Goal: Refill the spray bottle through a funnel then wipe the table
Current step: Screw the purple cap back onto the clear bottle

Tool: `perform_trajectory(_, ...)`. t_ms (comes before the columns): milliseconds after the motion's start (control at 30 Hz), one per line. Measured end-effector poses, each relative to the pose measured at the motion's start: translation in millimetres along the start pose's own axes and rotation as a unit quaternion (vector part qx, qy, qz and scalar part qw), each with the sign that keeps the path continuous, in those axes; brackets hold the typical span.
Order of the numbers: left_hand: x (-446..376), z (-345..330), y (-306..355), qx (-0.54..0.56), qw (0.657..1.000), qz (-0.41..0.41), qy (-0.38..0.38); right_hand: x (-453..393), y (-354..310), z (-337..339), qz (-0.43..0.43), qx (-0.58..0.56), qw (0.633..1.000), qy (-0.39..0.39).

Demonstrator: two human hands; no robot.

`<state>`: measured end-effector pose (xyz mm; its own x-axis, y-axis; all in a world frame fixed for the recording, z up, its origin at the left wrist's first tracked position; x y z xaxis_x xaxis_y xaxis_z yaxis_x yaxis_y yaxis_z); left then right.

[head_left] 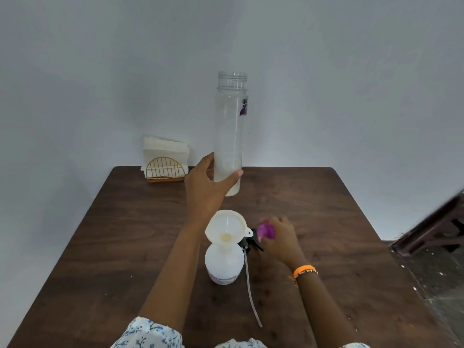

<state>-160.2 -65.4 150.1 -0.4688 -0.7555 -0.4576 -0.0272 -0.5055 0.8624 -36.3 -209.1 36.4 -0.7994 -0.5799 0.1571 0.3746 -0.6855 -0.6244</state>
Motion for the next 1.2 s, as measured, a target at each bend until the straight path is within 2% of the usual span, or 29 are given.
perform_trajectory(133, 1, 3, 1, -0.003, 1.0, -0.007, 0.013, -2, -47, 46, 0.046, -0.132, 0.989, 0.048)
perform_trajectory(233, 2, 5, 1, 0.003, 1.0, -0.017, 0.019, -1, -89, 85, 0.095, -0.233, 0.963, 0.101)
perform_trajectory(300, 3, 6, 2, 0.011, 0.999, -0.024, 0.025, 3, -112, 106, 0.122, -0.325, 0.93, 0.119)
perform_trajectory(400, 3, 7, -1, 0.009, 0.999, -0.028, 0.032, 11, -144, 129, 0.154, -0.46, 0.868, 0.106)
perform_trajectory(467, 2, 8, -3, 0.007, 0.999, -0.027, 0.032, 12, -164, 140, 0.179, -0.515, 0.833, 0.092)
perform_trajectory(533, 3, 8, -4, 0.011, 0.999, -0.029, 0.03, 11, -182, 149, 0.204, -0.537, 0.815, 0.078)
perform_trajectory(633, 5, 9, -4, 0.021, 0.999, -0.026, 0.03, 9, -203, 159, 0.241, -0.518, 0.818, 0.067)
perform_trajectory(900, 0, 10, 0, 0.03, 0.998, -0.031, 0.035, -4, -234, 166, 0.322, -0.344, 0.881, 0.056)
perform_trajectory(1067, -5, 12, 10, 0.014, 0.998, -0.051, 0.027, -4, -242, 171, 0.353, -0.308, 0.883, 0.017)
perform_trajectory(1200, -16, 12, 20, 0.023, 0.998, -0.06, 0.007, -4, -247, 178, 0.358, -0.328, 0.874, 0.034)
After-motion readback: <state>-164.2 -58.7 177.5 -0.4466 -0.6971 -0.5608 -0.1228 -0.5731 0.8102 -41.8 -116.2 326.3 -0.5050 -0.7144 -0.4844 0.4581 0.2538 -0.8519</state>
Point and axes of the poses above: each hand's wrist, its own x-axis away from the middle knuckle, its own z-axis out of the back of the hand, y = z × x, the point moved 2 cm from there along -x, towards the middle knuckle, and after that the axes turned 11 degrees about -z, right-handed, at the moved point
